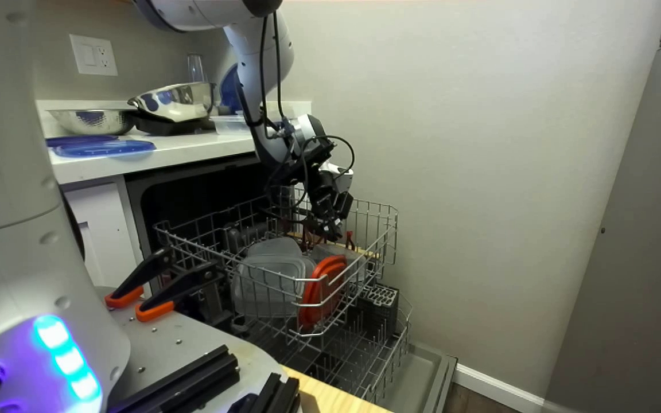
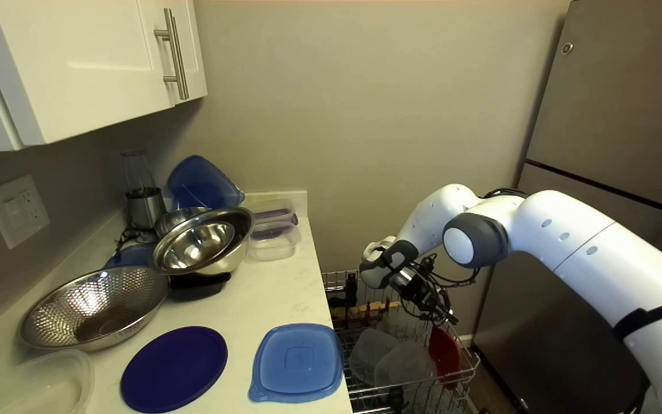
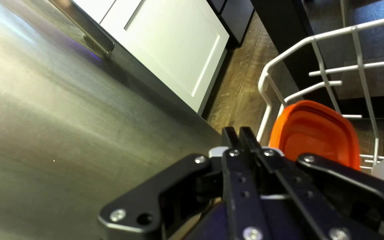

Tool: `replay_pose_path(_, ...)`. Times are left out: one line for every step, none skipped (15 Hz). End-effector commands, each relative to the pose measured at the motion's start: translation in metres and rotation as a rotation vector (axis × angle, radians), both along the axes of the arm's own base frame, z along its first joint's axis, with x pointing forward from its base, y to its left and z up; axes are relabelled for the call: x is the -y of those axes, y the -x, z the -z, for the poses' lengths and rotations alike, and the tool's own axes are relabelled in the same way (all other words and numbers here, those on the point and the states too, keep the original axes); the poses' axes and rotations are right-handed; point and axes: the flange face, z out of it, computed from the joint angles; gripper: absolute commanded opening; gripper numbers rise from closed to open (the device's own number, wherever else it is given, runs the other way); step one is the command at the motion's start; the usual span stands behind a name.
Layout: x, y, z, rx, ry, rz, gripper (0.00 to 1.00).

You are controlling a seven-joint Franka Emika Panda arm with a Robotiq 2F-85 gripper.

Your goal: Put the red lid on the top dishrack of the dishwasher.

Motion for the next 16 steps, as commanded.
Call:
replay_pose_path(0.007, 0.004, -0.008, -0.058, -0.004, 0.041, 0.02)
replay_pose_path(0.007, 0.004, -0.009, -0.065, 0.000, 0.043, 0.02)
replay_pose_path(0.007, 0.004, -0.011, -0.068, 0.005, 0.045, 0.02)
replay_pose_path(0.007, 0.004, -0.011, -0.072, 0.008, 0.047, 0.02)
replay_pose_path(0.007, 0.004, -0.012, -0.073, 0.011, 0.049, 0.02)
replay_pose_path(0.007, 0.003, -0.013, -0.074, 0.011, 0.050, 0.02)
replay_pose_path(0.007, 0.003, -0.014, -0.073, 0.006, 0.048, 0.02)
replay_pose_path(0.006, 0.002, -0.015, -0.072, -0.002, 0.046, 0.03)
replay_pose_path(0.004, 0.001, -0.016, -0.071, -0.021, 0.041, 0.03)
replay_pose_path(0.004, 0.000, -0.017, -0.071, -0.030, 0.039, 0.03)
replay_pose_path(0.002, -0.001, -0.019, -0.069, -0.051, 0.034, 0.02)
replay_pose_path(0.001, -0.002, -0.021, -0.070, -0.068, 0.029, 0.00)
replay_pose_path(-0.001, -0.003, -0.023, -0.069, -0.086, 0.025, 0.01)
replay_pose_path(-0.002, -0.005, -0.025, -0.065, -0.105, 0.021, 0.00)
replay_pose_path(-0.005, -0.007, -0.028, -0.058, -0.120, 0.019, 0.01)
replay_pose_path(-0.006, -0.008, -0.032, -0.054, -0.135, 0.015, 0.01)
